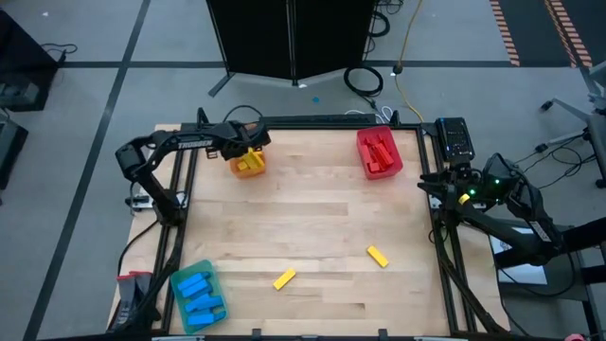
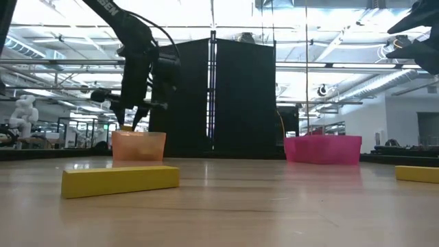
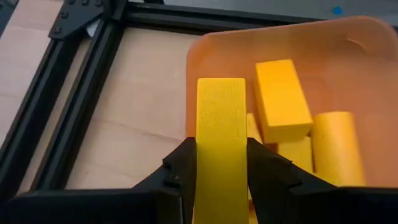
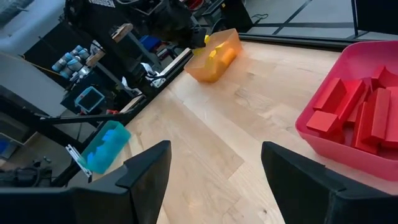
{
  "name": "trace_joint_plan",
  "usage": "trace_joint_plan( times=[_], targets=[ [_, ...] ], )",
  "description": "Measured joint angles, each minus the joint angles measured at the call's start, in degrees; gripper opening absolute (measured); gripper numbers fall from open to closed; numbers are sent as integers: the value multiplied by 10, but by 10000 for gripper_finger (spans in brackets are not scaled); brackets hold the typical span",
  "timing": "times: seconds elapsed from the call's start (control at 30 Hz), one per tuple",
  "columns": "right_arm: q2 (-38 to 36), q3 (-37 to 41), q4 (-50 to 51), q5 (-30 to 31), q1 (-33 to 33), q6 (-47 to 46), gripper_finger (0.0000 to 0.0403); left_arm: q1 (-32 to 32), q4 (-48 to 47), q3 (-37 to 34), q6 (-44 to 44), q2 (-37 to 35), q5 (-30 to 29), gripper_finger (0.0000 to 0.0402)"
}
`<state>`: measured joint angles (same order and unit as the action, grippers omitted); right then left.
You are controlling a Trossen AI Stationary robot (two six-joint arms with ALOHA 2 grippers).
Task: Sort blocks
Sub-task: Put the yellow block into the orange transparent bin
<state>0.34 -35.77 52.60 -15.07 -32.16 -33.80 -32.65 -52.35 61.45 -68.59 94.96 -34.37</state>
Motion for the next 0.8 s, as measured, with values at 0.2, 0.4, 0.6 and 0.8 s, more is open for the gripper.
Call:
trace_joint_plan(
  times=[0.2,0.4,0.6,0.8],
  targets=[
    [0,0,0,0,0,0,249,-13,33,0,1,1,6,110],
    [0,0,0,0,0,0,249,-22,45,0,4,1,24,110],
    [0,0,0,0,0,0,249,-21,51,0,4,1,22,129],
    [0,0,0,0,0,0,249,-22,55,0,38,1,26,189]
  ],
)
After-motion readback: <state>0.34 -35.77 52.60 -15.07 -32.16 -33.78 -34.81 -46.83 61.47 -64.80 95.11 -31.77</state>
